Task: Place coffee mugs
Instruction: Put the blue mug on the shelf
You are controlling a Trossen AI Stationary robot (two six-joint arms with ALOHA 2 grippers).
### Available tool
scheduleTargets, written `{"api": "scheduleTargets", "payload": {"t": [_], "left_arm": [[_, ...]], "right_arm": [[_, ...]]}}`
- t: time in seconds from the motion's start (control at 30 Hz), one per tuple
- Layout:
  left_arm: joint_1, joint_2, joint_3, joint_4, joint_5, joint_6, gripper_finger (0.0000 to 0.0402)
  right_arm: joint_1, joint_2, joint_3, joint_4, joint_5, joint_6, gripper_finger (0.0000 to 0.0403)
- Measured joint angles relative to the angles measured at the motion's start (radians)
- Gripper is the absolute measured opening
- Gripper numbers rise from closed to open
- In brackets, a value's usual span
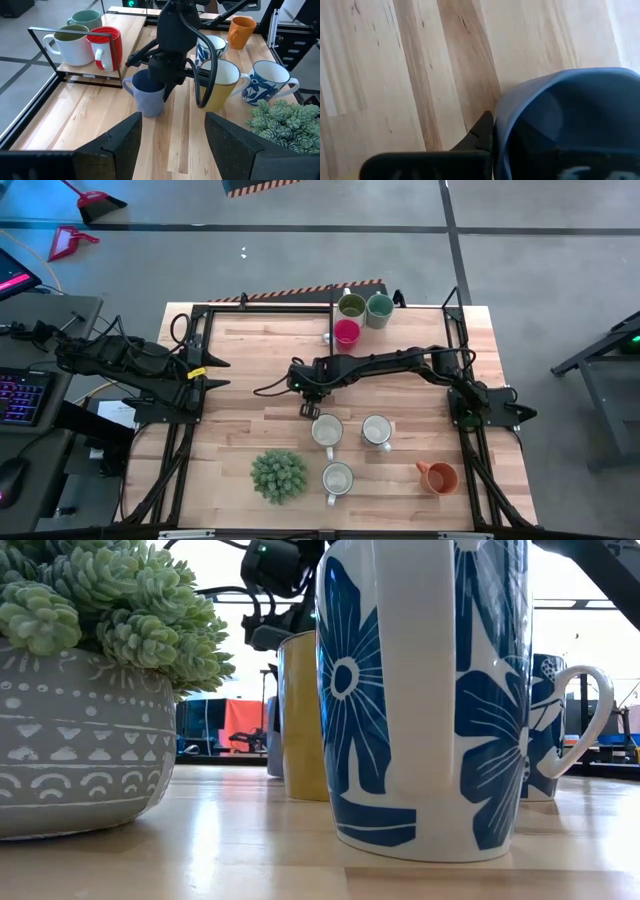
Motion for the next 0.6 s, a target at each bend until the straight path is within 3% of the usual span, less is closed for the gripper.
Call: {"api": "scheduleTargets", "payload": {"t": [0.33,0.6], "left_arm": [[0.000,0.000,0.000,-0.003,0.000,0.002,0.0205],[0.000,0.000,0.000,-0.038,0.000,0.002,0.0205]], "right_arm": [[0.009,-0.052,0.073,-0.058,0.014,0.000,0.0001],[0.031,-0.166,0.185,-0.231,0.144,0.019,0.0001]]}}
